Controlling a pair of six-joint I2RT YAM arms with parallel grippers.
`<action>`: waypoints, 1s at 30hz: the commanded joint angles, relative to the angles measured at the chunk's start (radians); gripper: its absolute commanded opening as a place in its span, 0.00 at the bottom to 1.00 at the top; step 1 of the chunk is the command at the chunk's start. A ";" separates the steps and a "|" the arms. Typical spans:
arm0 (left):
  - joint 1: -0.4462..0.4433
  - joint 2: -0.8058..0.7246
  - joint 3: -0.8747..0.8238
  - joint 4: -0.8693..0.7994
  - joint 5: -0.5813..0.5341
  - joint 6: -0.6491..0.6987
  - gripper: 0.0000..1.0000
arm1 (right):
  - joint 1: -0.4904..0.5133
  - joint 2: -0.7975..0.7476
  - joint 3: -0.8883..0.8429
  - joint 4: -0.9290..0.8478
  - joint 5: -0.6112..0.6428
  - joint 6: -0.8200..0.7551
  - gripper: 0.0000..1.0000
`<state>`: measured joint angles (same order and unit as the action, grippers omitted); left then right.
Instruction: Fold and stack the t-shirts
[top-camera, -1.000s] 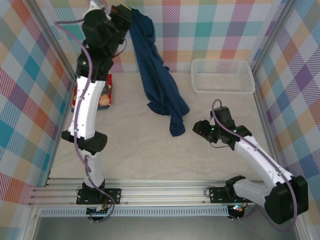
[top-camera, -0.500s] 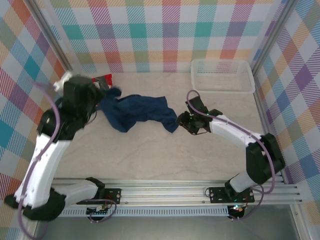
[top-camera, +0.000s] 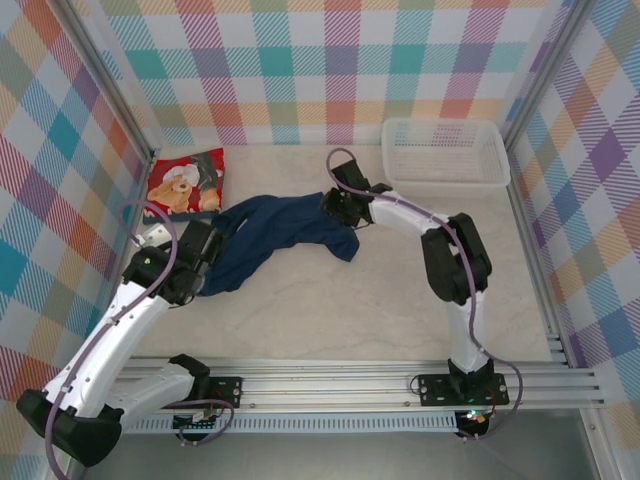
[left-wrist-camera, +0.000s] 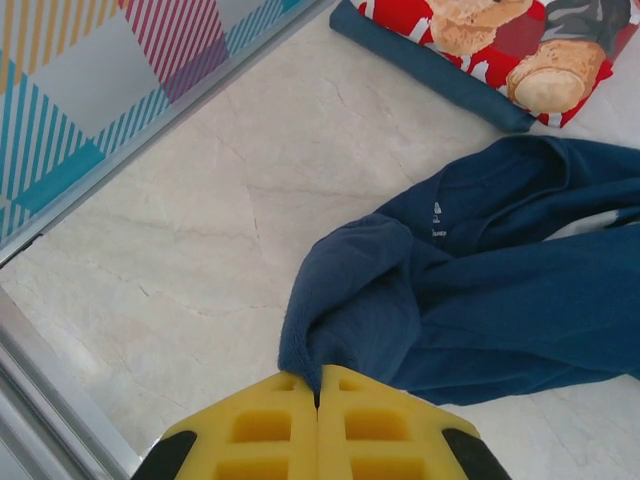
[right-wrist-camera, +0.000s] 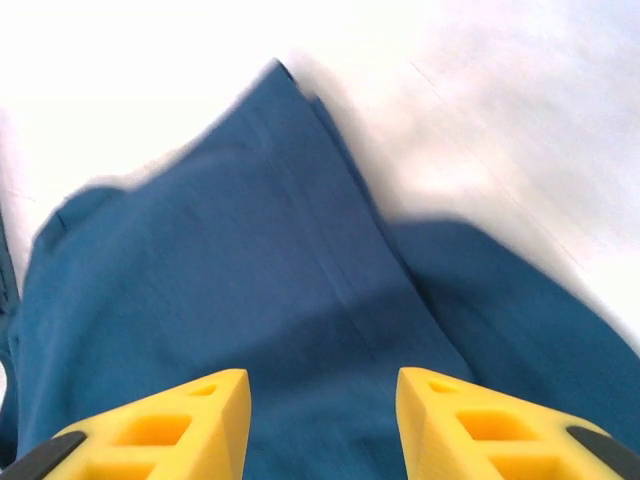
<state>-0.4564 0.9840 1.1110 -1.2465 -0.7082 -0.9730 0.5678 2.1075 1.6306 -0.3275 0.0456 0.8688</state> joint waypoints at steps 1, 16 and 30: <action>0.001 -0.016 0.044 0.014 -0.057 0.012 0.00 | -0.040 0.102 0.093 0.019 0.005 -0.090 0.44; 0.007 -0.004 0.089 0.044 -0.048 0.075 0.00 | -0.078 0.375 0.396 -0.020 -0.216 -0.118 0.32; 0.007 0.033 0.132 0.098 -0.049 0.101 0.00 | -0.062 0.171 0.249 -0.238 -0.034 -0.131 0.39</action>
<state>-0.4557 1.0122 1.2079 -1.1706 -0.7277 -0.8932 0.5011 2.3753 1.9266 -0.4908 -0.0696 0.7467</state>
